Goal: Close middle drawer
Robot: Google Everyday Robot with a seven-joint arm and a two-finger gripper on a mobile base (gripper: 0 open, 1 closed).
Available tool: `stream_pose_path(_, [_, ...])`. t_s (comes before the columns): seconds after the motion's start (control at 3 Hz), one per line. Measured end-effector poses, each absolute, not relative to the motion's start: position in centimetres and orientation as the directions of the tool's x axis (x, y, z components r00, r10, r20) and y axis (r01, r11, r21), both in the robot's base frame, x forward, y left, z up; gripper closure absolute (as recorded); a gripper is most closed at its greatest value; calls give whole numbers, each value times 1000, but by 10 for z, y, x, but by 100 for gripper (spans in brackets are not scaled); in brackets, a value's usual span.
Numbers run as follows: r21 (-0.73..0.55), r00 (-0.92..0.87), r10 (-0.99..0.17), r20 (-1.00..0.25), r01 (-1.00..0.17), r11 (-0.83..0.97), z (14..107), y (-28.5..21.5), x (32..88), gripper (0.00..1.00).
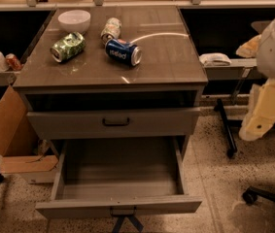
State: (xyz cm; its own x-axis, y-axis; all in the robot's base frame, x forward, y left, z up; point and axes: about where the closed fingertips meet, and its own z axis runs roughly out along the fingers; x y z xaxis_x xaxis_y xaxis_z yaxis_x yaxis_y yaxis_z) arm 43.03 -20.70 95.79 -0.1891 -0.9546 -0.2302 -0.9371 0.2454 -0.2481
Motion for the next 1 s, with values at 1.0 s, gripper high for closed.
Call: stream_pose_path(1.0, [-139,-112,-957,-267,-978,153,871,-189,403,0])
